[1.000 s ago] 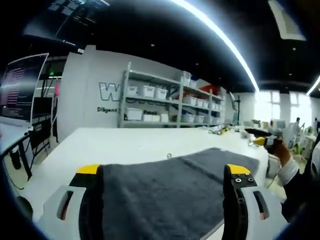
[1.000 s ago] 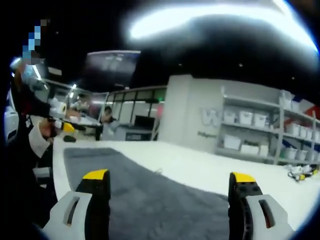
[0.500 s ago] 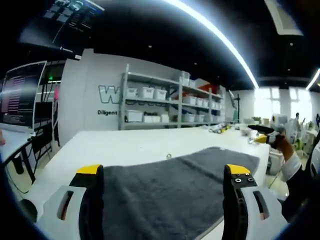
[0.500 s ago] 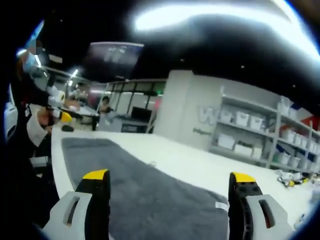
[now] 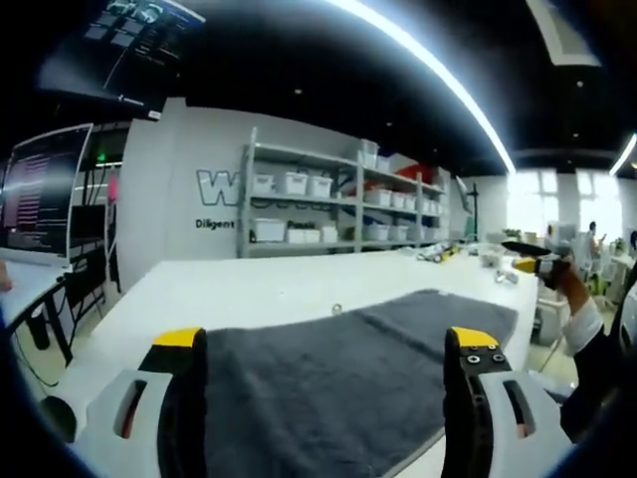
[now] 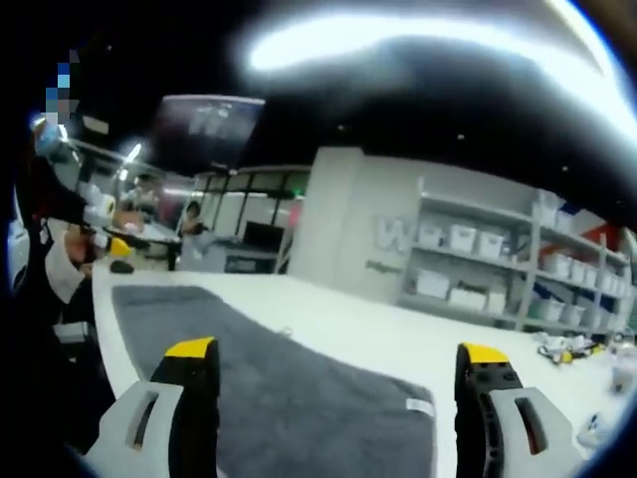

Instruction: Open the folded towel by lifting each exposed corner and separating the folded layers until the towel lies flat within the target outline without major curled edges

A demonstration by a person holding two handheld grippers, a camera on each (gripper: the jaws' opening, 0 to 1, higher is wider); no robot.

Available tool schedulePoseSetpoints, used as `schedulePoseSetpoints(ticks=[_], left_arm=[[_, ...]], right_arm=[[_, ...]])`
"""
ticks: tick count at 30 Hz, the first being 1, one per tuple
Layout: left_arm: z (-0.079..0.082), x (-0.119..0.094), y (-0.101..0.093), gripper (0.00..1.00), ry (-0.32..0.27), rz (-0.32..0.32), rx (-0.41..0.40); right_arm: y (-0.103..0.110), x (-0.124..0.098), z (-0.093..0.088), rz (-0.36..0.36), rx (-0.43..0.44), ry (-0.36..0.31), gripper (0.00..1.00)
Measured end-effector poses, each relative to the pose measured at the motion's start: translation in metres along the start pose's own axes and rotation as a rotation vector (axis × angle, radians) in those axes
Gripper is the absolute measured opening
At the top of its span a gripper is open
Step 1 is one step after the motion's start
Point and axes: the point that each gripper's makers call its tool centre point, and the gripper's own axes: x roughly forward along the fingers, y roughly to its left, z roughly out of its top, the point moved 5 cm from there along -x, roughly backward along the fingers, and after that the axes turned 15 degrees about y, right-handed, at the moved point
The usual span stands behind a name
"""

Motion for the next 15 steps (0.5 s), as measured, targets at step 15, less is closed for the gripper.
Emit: schedulePoseSetpoints(ticks=[15], left_arm=[[0.003,-0.018,0.017,0.97,-0.014,0.058,-0.034]], right_arm=[[0.018,0.001,0.003,0.069,0.002,0.050,1.00]])
